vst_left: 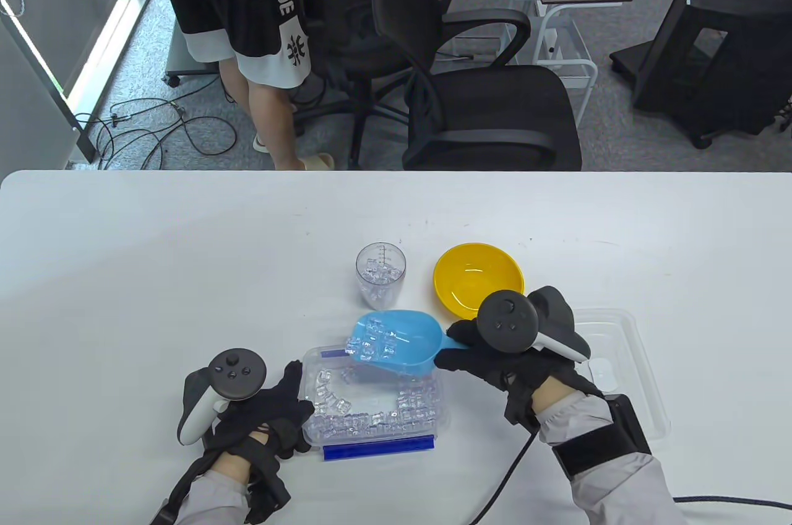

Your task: Shake ice in a plastic shaker with both hands

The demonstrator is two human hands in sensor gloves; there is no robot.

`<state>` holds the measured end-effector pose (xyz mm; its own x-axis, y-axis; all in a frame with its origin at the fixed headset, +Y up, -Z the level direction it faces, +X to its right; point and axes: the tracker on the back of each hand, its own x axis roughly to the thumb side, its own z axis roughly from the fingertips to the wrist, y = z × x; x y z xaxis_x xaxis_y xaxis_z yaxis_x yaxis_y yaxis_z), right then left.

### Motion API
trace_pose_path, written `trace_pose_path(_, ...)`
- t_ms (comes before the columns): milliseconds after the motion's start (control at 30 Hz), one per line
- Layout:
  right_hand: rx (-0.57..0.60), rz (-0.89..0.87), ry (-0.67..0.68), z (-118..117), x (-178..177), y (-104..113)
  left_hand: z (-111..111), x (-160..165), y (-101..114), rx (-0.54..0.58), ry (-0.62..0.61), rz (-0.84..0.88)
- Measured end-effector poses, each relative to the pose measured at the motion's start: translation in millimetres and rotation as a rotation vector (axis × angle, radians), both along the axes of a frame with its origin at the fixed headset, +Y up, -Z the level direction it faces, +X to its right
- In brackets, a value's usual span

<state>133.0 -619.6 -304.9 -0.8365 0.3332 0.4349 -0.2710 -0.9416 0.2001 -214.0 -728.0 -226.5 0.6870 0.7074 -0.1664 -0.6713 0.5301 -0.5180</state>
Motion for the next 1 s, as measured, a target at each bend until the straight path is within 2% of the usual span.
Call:
trace_pose_path(200,0.014,0.007,-0.068,-12.1,8.8,26.6,0.1,0.4,0.5,0.001,-0.002,-0.003)
trace_pose_path(367,0.014,0.043,-0.136,-27.2,13.6,40.1,-0.1,0.7,0.4,0.001,-0.004,-0.006)
trace_pose_path(700,0.001,0.18,-0.26,-64.7,0.6,46.0,-0.3,1.0,1.3,0.0,-0.01,-0.017)
trace_pose_path(1000,0.091,0.379,-0.271,-77.1,-36.5,45.6,-0.3,1.0,1.8,-0.002,-0.016,-0.019)
